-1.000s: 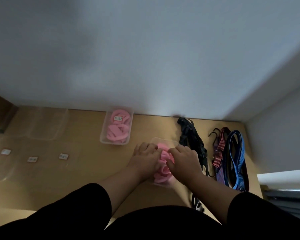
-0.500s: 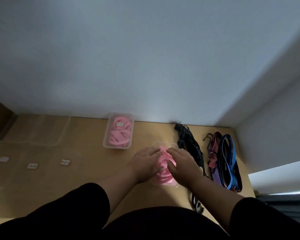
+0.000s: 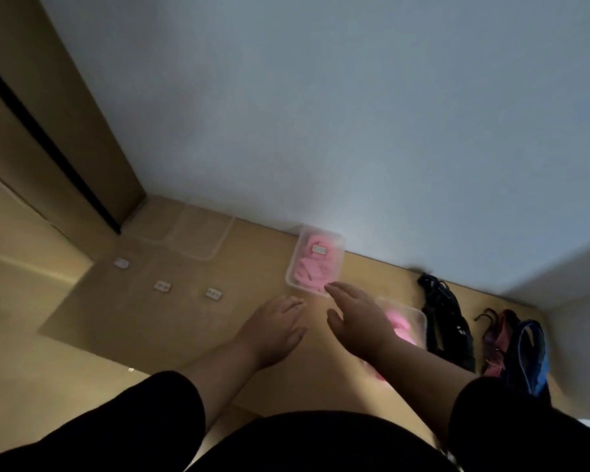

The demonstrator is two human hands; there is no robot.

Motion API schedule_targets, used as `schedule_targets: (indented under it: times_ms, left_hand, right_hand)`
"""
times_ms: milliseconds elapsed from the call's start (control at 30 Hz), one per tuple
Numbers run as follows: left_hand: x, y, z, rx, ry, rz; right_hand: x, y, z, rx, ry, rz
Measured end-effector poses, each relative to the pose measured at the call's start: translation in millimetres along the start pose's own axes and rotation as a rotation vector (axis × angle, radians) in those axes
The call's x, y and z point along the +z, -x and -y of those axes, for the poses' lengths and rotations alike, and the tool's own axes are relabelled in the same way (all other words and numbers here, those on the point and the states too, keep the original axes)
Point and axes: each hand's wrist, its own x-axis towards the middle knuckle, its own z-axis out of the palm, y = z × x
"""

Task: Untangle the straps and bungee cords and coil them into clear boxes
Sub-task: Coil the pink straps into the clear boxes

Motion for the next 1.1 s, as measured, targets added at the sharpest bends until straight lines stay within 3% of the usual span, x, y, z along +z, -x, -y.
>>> schedule_targets:
  times_ms: [267, 500, 633, 833, 1100]
  left_hand:
    - [-4.1, 95.6, 84.9, -0.286, 0.013, -0.04]
    - [3.9, 147.2, 113.7, -0.4, 0.008, -0.052]
    - [10.9, 147.7, 118.0, -0.346, -0.021, -0.135]
    - [13.6, 141.2, 117.6, -0.324, -0.011, -0.132]
    - [8.1, 131.0, 104.5, -0.227, -0.106, -0.16]
  right_hand:
    - [56.4, -86.4, 94.3, -0.135, 0.074, 0.301]
    - [105.5, -152.4, 135.0, -0.026, 0.114, 0.493]
    - [120.4, -166.9, 143.7, 0.045, 0.112, 0.416]
    - [124.2, -173.7, 136.6, 0.126, 0.034, 0.33]
    - [93.4, -161.4, 136.8, 0.193, -0.39, 0.266]
